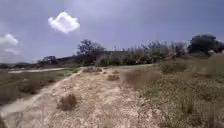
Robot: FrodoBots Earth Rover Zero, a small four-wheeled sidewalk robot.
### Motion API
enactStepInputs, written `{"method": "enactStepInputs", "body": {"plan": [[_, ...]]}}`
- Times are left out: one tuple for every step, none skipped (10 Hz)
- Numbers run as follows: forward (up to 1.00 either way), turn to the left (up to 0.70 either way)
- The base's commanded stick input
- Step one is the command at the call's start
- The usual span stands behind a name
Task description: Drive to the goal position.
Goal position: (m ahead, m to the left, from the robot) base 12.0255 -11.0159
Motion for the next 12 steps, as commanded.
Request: {"method": "enactStepInputs", "body": {"plan": [[0.7, -0.27], [0.7, -0.27], [0.7, -0.27], [0.7, -0.27], [0.7, -0.27], [0.7, -0.27], [0.7, -0.06], [0.7, 0.0], [0.7, 0.0], [0.7, 0.0], [0.7, 0.0], [0.7, 0.0]]}}
